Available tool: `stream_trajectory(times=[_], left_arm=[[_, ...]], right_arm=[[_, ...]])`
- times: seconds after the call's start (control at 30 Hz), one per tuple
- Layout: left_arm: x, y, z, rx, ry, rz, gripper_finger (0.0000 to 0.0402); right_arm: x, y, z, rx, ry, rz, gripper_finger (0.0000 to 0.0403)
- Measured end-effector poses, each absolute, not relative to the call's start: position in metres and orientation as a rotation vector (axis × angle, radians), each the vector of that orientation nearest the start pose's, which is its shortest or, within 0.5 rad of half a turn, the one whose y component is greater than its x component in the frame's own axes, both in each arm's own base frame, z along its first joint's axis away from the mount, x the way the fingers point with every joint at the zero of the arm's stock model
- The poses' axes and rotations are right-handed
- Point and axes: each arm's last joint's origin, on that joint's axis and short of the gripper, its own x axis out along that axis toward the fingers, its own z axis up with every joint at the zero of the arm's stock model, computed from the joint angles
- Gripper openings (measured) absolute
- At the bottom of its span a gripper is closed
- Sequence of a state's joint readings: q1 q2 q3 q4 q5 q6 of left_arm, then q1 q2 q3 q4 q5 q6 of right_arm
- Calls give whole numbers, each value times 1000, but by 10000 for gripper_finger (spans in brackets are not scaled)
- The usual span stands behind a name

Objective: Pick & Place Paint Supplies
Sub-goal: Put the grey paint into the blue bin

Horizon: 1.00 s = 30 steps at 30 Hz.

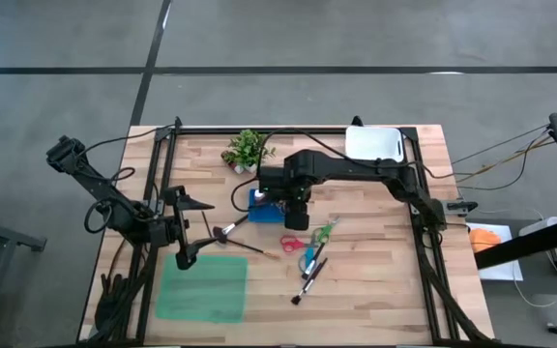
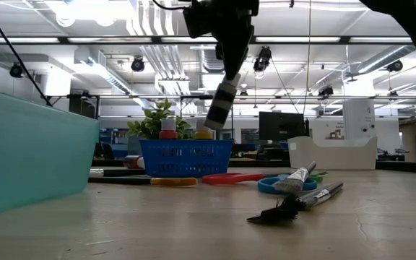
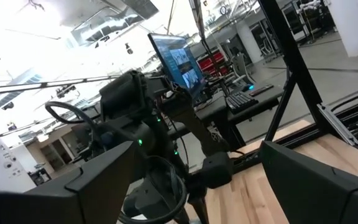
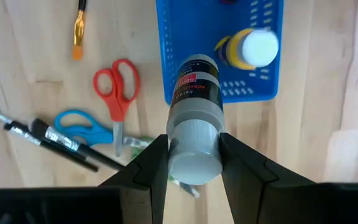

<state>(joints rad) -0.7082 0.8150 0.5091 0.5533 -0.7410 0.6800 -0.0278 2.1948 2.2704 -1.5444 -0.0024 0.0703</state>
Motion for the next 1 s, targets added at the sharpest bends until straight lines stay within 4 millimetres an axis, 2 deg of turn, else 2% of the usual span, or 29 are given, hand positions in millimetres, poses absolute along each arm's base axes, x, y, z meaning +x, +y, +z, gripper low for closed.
stream_trajectory(times=[0.23,0.6,1.0], left_arm=[[147,-100,300,517,-162,93,355],[147,-100,300,515,-160,91,355],[147,-100,300,515,-157,91,355]], right_arm=[[429,-14,292,65,1478,-57,112],[443,-16,261,21,1533,-23,112],[447,-21,251,13,1551,-19,112]])
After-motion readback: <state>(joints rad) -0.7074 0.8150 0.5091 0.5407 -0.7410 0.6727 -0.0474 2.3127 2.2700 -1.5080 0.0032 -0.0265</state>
